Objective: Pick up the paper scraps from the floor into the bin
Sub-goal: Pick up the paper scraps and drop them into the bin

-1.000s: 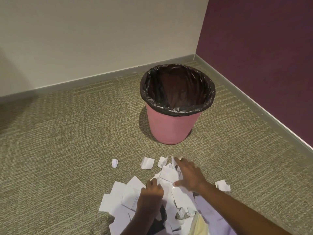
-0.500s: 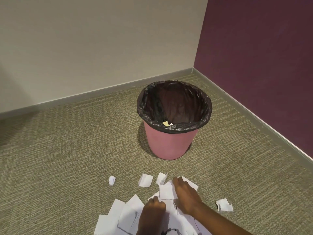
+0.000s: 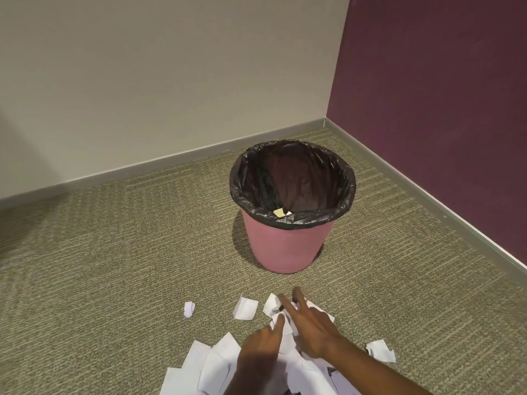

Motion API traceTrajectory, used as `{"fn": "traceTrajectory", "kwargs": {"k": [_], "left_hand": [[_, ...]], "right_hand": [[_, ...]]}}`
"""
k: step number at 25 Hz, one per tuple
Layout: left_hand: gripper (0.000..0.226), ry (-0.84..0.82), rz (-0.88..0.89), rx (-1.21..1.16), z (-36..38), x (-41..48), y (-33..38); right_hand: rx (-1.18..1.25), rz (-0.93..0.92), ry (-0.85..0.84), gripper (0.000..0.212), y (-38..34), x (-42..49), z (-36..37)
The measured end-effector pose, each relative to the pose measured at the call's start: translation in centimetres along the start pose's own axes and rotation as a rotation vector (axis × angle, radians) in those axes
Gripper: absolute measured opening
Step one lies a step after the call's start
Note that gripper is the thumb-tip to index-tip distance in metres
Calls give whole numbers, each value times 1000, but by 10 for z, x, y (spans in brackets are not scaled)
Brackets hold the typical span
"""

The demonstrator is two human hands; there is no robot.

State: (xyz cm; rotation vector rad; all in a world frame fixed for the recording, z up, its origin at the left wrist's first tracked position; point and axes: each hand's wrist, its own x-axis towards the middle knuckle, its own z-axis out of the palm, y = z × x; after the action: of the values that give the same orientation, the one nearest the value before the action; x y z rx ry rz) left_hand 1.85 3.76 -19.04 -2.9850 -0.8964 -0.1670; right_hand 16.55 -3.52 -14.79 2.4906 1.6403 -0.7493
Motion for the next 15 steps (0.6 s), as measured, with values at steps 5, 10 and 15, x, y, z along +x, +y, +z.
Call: {"fn": "traceTrajectory", "kwargs": {"k": [5, 10, 15], "left_hand": [[31, -259, -120, -85, -9, -1, 19], [28, -297, -149, -156, 4, -5, 24], [25, -282, -153, -282, -2, -2, 14]], "right_hand": [[-39, -22, 20, 50, -3, -3, 2], [-53, -37, 62, 45, 0, -10, 1], [26, 1, 164, 38, 7, -19, -5]]}}
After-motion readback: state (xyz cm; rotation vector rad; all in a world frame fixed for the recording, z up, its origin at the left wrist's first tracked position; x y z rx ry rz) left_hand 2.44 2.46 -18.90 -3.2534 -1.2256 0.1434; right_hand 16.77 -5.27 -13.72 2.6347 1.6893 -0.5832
